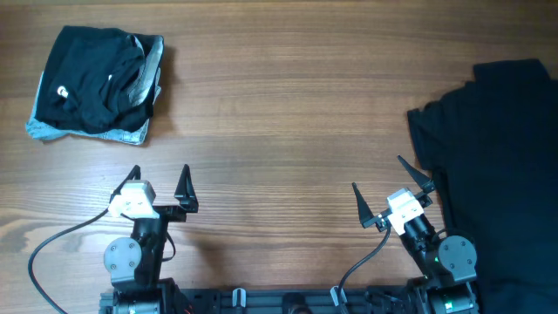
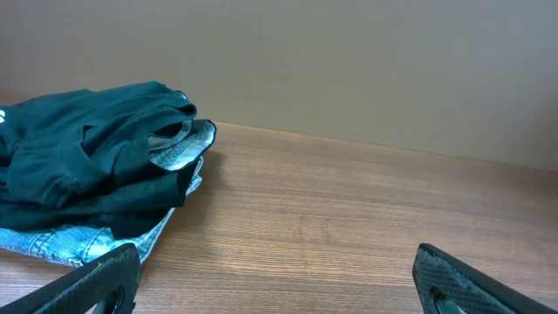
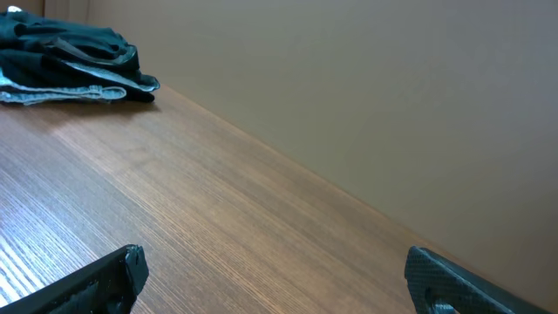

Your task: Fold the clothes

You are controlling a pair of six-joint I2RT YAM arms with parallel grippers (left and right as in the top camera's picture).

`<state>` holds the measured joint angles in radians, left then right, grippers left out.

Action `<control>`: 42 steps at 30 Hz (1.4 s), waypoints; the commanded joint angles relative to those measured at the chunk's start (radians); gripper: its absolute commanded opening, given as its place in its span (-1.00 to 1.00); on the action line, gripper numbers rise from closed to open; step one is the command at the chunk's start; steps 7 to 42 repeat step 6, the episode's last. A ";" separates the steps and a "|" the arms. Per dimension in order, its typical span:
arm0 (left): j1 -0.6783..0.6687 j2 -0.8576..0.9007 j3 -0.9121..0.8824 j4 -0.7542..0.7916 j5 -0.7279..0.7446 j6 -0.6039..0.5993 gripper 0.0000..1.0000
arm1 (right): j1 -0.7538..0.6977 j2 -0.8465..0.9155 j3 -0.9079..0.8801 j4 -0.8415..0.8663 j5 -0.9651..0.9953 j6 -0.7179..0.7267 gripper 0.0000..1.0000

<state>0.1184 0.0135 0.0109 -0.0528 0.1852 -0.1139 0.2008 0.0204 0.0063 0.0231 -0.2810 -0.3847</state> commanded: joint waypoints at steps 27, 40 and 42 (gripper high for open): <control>-0.005 -0.011 -0.005 -0.004 0.012 -0.006 1.00 | -0.006 -0.006 -0.001 0.002 -0.015 -0.008 1.00; -0.005 -0.011 -0.005 -0.004 0.012 -0.006 1.00 | -0.006 -0.006 -0.001 0.002 -0.015 -0.008 1.00; -0.005 -0.011 -0.005 -0.004 0.012 -0.006 1.00 | -0.006 -0.006 -0.001 0.002 -0.015 -0.008 1.00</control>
